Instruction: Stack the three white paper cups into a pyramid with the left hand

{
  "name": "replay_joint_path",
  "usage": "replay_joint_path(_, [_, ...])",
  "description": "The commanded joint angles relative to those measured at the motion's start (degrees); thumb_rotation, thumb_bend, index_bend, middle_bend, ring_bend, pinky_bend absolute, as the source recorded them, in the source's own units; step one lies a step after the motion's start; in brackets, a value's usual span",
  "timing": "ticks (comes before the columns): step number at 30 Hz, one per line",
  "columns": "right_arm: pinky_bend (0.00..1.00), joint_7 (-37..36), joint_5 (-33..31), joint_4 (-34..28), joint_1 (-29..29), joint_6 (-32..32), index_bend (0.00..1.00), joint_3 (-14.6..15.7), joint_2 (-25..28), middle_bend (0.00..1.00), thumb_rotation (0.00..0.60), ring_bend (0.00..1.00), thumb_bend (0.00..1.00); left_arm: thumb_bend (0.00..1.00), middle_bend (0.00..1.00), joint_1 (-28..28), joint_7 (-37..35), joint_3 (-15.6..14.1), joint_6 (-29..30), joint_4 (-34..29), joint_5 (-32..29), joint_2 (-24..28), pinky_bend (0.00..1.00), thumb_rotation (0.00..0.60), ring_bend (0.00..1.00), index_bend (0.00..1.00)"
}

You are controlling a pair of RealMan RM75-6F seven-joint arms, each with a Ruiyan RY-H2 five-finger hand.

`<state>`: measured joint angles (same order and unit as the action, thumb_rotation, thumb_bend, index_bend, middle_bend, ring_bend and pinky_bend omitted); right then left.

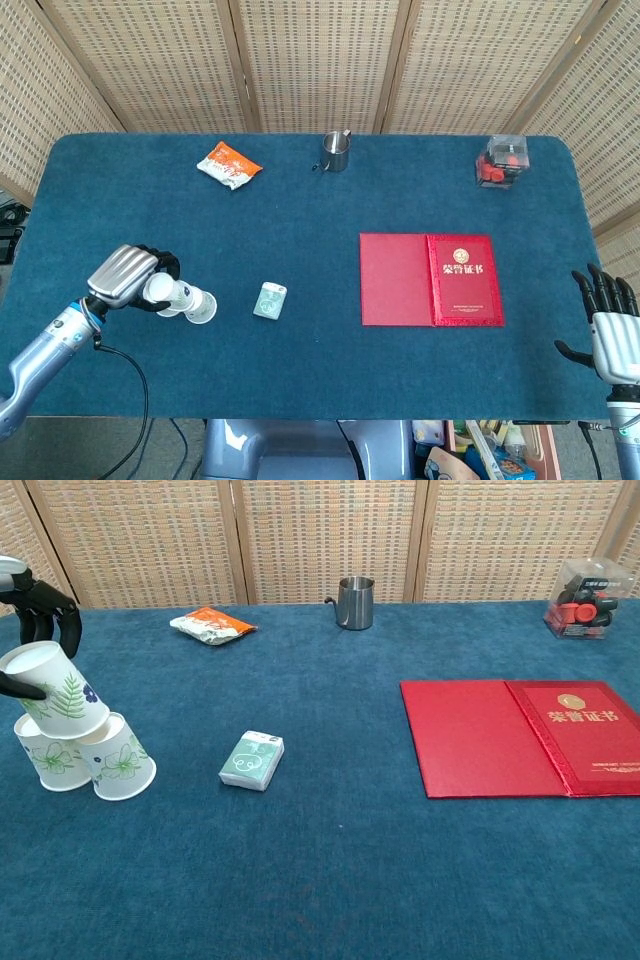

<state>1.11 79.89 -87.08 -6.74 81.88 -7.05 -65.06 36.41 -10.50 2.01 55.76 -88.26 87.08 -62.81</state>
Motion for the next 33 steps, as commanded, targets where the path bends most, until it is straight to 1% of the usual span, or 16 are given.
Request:
replay_joint_path(1, [0.0, -0.11, 0.02, -0.04, 0.02, 0.07, 0.1, -0.03, 0.05, 0.0, 0.6, 0.0, 0.0, 0.23, 0.5, -0.02, 0.66, -0.05, -0.12, -0.03, -0.22, -0.17, 0.45, 0.6, 0.49, 0.55])
replay_joint_path(8, [0.0, -0.38, -0.05, 0.0, 0.09, 0.09, 0.1, -0.07, 0.15, 0.0, 0.6, 0.0, 0.0, 0.23, 0.46, -0.02, 2.04, 0.1, -0.53, -0.22, -1.21, -0.58, 0.37, 0.6, 0.46, 0.55])
replay_joint_path(9, [0.0, -0.43, -0.08, -0.01, 0.1, 0.1, 0.1, -0.08, 0.17, 0.0, 0.6, 0.0, 0.0, 0.23, 0.45, -0.05, 2.25, 0.18, -0.51, -0.3, -1.43, -0.66, 0.36, 0.6, 0.45, 0.55])
replay_joint_path(10, [0.0, -0.45, -0.07, 0.0, 0.13, 0.14, 0.1, -0.08, 0.18, 0.0, 0.6, 0.0, 0.0, 0.23, 0.42, -0.06, 2.33, 0.2, -0.6, -0.4, -1.61, -0.65, 0.34, 0.6, 0.41, 0.54])
replay_joint_path(12, [0.0, -0.49, -0.07, 0.02, 0.15, 0.17, 0.1, -0.09, 0.2, 0.0, 0.6, 0.0, 0.0, 0.23, 0.31, 0.05, 2.36, 0.02, -1.21, -0.78, -1.78, -0.32, 0.3, 0.6, 0.29, 0.46])
replay_joint_path(14, [0.0, -0.52, -0.1, 0.02, 0.16, 0.17, 0.1, -0.1, 0.22, 0.0, 0.6, 0.0, 0.0, 0.23, 0.14, 0.2, 2.27, -0.2, -1.92, -1.3, -1.85, 0.25, 0.22, 0.6, 0.12, 0.31])
replay_joint_path(15, [0.0, -0.52, -0.1, 0.03, 0.17, 0.17, 0.1, -0.1, 0.21, 0.0, 0.6, 0.0, 0.0, 0.23, 0.09, 0.28, 2.2, -0.32, -2.27, -1.55, -1.84, 0.56, 0.18, 0.6, 0.07, 0.26])
replay_joint_path(16, [0.0, -0.54, -0.09, 0.03, 0.17, 0.19, 0.1, -0.11, 0.21, 0.0, 0.6, 0.0, 0.0, 0.23, 0.03, 0.36, 2.06, -0.41, -2.57, -1.84, -1.84, 0.93, 0.14, 0.6, 0.02, 0.19])
replay_joint_path(17, [0.0, -0.52, -0.09, 0.03, 0.16, 0.2, 0.1, -0.13, 0.21, 0.0, 0.6, 0.0, 0.0, 0.23, 0.01, 0.39, 2.07, -0.44, -2.71, -1.99, -1.86, 1.18, 0.1, 0.6, 0.0, 0.12])
replay_joint_path(19, [0.0, -0.44, -0.06, 0.0, 0.15, 0.21, 0.1, -0.12, 0.19, 0.0, 0.6, 0.0, 0.0, 0.23, 0.0, 0.4, 1.81, -0.57, -3.22, -2.59, -2.12, 1.99, 0.05, 0.6, 0.0, 0.04])
replay_joint_path(21, [0.0, -0.35, 0.03, -0.06, 0.16, 0.24, 0.1, -0.07, 0.16, 0.0, 0.6, 0.0, 0.0, 0.23, 0.0, 0.05, 1.68, -0.5, -2.77, -3.13, -2.34, 3.04, 0.01, 0.6, 0.0, 0.0])
replay_joint_path(26, [0.0, -0.29, 0.1, -0.17, 0.17, 0.3, 0.1, -0.05, 0.18, 0.0, 0.6, 0.0, 0.0, 0.23, 0.0, -0.82, 0.76, -0.27, -1.0, -3.42, -2.15, 3.83, 0.0, 0.6, 0.0, 0.0])
replay_joint_path(33, [0.0, -0.34, 0.51, -0.5, 0.22, 0.44, 0.1, 0.12, 0.26, 0.0, 0.6, 0.0, 0.0, 0.23, 0.0, -4.18, -2.88, 0.03, 5.39, -3.58, -0.9, 6.72, 0.0, 0.6, 0.0, 0.0])
